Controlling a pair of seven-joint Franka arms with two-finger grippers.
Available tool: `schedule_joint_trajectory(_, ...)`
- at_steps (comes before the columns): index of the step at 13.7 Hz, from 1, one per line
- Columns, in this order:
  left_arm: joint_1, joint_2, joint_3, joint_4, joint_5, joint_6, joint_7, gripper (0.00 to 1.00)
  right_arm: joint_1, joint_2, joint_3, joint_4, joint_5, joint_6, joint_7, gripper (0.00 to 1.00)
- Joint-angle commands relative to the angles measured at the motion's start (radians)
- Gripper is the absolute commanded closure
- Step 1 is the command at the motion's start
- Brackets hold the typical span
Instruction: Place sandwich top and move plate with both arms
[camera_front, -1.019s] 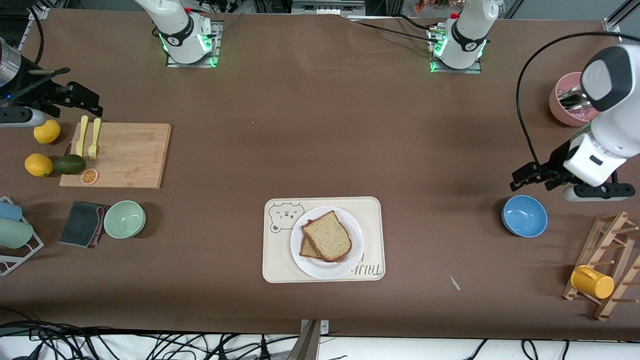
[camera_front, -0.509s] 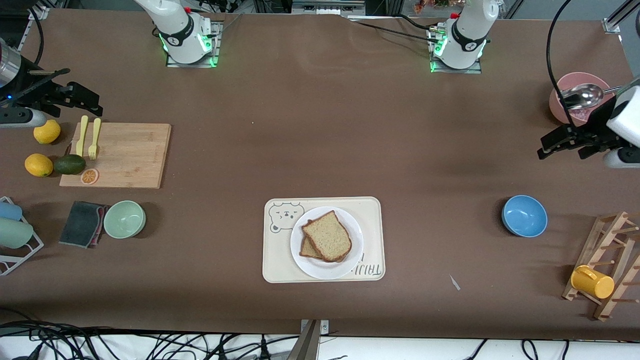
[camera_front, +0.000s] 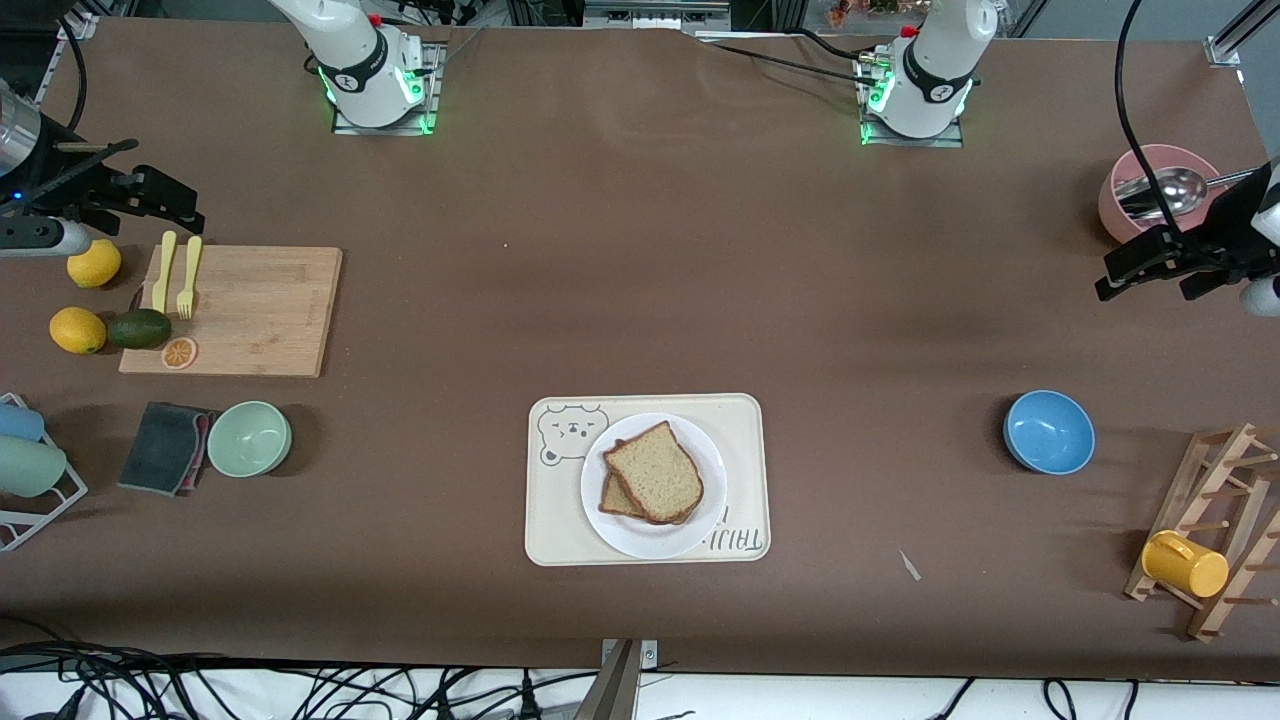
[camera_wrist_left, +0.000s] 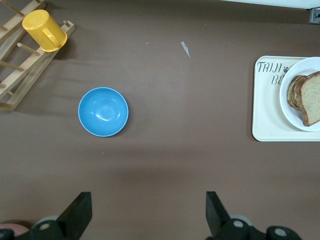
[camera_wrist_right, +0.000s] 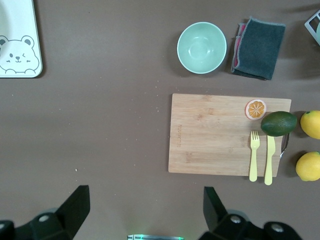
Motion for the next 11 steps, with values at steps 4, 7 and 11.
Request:
schedule_joint_trajectory(4, 0.002, 0.002, -0.015, 0.035, 0.036, -0.053, -0.028, 0.0, -0.008, 0.011, 0.001, 0.025, 0.008, -0.015, -0.011, 0.0)
schedule_joint_trajectory(7, 0.002, 0.002, -0.015, 0.032, 0.036, -0.053, -0.028, 0.0, -0.008, 0.01, 0.001, 0.025, 0.007, -0.018, -0.011, 0.0)
schedule_joint_trajectory(11, 0.002, 0.002, -0.015, 0.032, 0.036, -0.055, -0.027, 0.0, -0.008, 0.008, -0.001, 0.025, 0.005, -0.015, -0.011, 0.0)
